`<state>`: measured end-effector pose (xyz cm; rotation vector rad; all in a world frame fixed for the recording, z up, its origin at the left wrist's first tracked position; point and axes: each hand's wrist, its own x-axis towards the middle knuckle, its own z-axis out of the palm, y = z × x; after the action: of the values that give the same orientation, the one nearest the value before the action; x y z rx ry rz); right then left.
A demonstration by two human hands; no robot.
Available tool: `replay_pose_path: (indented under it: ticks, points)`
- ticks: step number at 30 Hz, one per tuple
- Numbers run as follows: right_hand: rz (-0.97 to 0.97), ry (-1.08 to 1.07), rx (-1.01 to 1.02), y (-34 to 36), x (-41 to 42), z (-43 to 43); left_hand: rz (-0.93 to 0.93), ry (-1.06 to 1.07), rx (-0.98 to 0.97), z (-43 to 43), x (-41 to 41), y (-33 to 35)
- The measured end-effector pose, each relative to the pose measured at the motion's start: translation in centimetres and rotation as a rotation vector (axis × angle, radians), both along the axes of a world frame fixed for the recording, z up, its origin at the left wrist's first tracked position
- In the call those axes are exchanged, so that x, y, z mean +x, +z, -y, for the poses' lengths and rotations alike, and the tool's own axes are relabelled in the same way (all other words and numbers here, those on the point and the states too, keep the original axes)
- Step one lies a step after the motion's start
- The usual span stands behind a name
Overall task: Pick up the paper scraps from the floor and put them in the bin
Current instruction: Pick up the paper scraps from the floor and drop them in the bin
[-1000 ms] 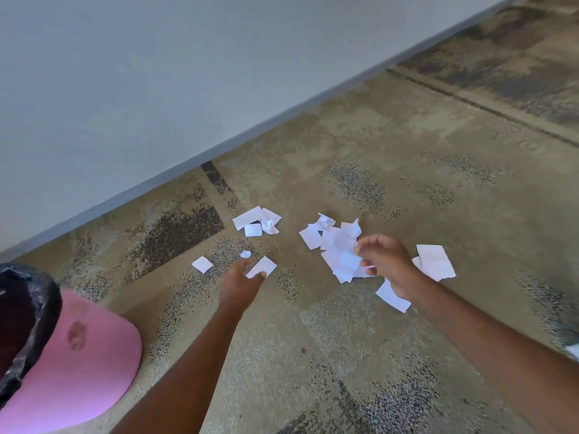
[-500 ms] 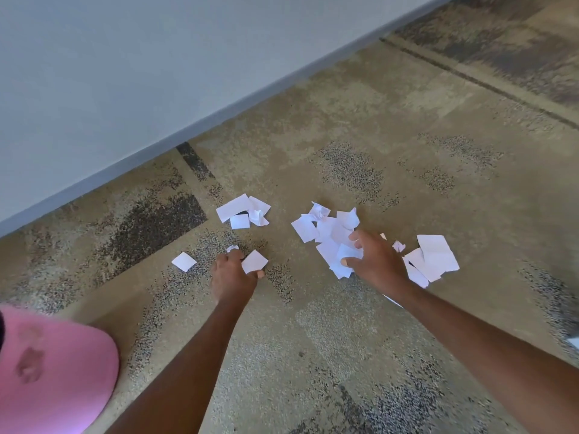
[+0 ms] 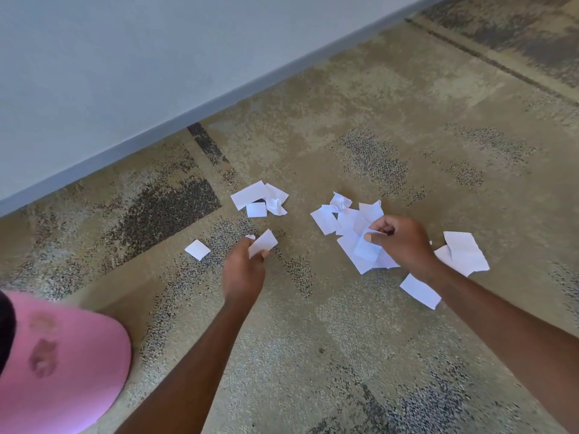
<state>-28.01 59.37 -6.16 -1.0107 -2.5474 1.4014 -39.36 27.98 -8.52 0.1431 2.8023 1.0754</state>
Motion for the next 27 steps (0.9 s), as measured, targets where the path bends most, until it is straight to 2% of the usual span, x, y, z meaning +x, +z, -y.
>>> replay_pose_path:
  ticks: [4, 9, 14, 21, 23, 27]
  points:
    - [0.008, 0.02, 0.084, -0.1, -1.0, -0.4, -0.019, 0.12, 0.062, 2.9, -1.5, 0.2]
    - [0.136, 0.114, 0.198, -1.3, -1.4, -0.6, -0.009, 0.336, -0.137, 6.2, -4.2, -0.2]
    - [0.171, 0.14, 0.292, -1.4, -1.0, 0.0, 0.062, 0.339, -0.23, 8.0, -5.7, -1.0]
    - [0.175, 0.129, 0.309, -0.6, -0.8, 0.5, 0.025, 0.292, -0.265, 8.7, -6.2, -1.1]
    - [0.177, 0.126, 0.309, -0.2, -0.8, 0.6, 0.038, 0.322, -0.201, 8.5, -6.2, -1.1]
    - [0.095, 0.094, 0.213, 1.7, -1.7, 1.5, 0.09, 0.411, 0.084, 7.7, -4.8, -0.3]
